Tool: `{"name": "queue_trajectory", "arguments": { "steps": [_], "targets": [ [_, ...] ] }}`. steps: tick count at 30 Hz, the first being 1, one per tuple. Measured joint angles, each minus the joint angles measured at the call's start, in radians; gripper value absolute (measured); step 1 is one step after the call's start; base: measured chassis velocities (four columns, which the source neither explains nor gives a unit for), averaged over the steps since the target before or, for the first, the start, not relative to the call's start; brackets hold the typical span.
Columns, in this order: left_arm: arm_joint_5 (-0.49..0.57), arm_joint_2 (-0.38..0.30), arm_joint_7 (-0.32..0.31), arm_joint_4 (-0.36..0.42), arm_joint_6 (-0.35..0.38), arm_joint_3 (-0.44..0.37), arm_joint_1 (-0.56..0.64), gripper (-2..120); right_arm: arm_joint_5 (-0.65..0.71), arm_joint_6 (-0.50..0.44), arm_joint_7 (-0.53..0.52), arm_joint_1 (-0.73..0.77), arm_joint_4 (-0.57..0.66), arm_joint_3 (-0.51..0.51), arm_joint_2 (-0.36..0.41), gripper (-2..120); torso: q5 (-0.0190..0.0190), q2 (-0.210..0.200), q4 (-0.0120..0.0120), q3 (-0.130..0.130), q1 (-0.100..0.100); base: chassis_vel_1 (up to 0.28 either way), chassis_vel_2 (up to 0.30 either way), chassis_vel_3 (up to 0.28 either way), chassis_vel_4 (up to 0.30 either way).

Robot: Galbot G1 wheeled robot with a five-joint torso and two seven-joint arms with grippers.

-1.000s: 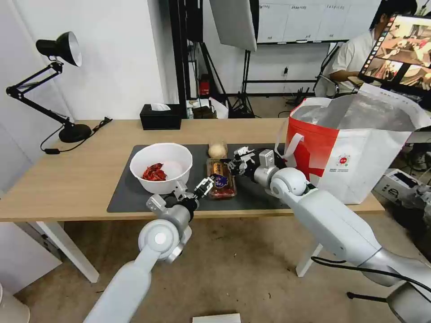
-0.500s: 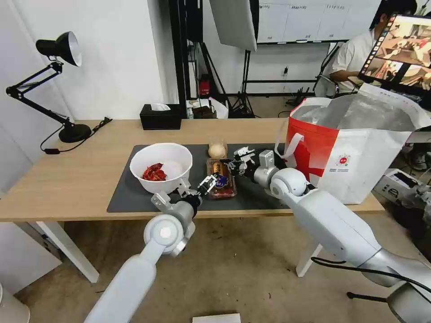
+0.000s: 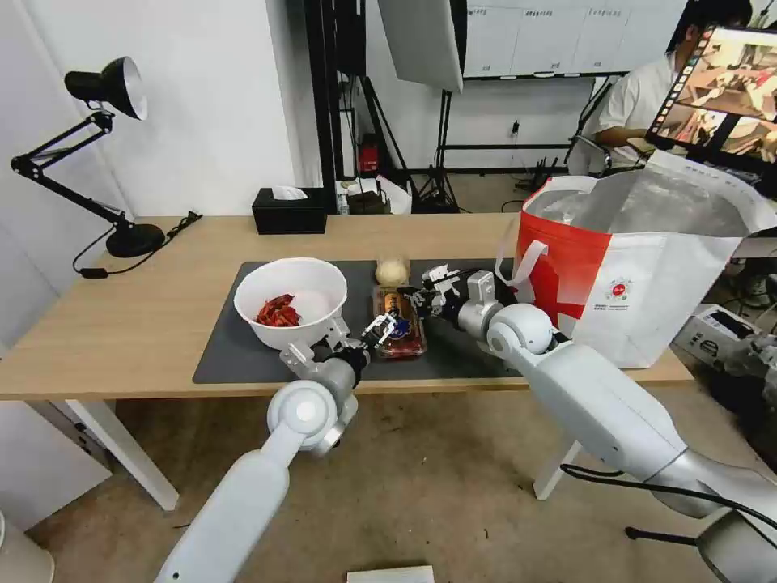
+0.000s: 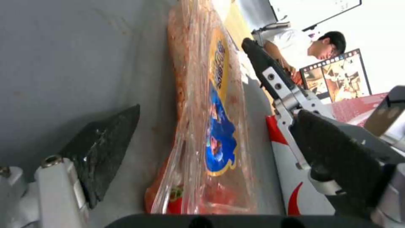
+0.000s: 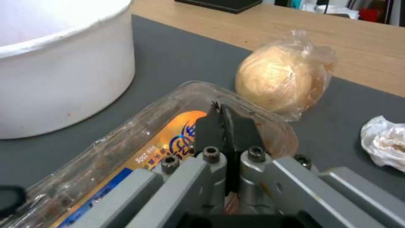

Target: Pick up the trash from the table and place it into the takeout bag.

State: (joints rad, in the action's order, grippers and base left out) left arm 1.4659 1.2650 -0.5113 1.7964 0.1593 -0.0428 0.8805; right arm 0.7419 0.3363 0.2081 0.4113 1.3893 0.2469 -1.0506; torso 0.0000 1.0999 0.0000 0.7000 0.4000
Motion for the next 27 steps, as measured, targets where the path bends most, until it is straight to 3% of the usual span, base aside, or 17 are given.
{"name": "queue_trajectory", "arguments": {
  "steps": [13,27],
  "targets": [
    [0.000,0.001,-0.023,-0.007,-0.012,0.009,-0.011,99,-0.001,-0.001,0.000,0.002,-0.007,-0.003,-0.008,0,-0.0001,0.000,-0.0001,0.000,0.000,0.000,0.000,0.000,0.000],
    [-0.014,-0.003,-0.050,-0.009,-0.014,0.021,0.001,49,0.015,-0.001,-0.008,0.004,-0.007,-0.009,-0.007,0,-0.0001,0.000,0.0000,0.000,0.000,0.000,0.000,0.000,0.000]
  ]
}}
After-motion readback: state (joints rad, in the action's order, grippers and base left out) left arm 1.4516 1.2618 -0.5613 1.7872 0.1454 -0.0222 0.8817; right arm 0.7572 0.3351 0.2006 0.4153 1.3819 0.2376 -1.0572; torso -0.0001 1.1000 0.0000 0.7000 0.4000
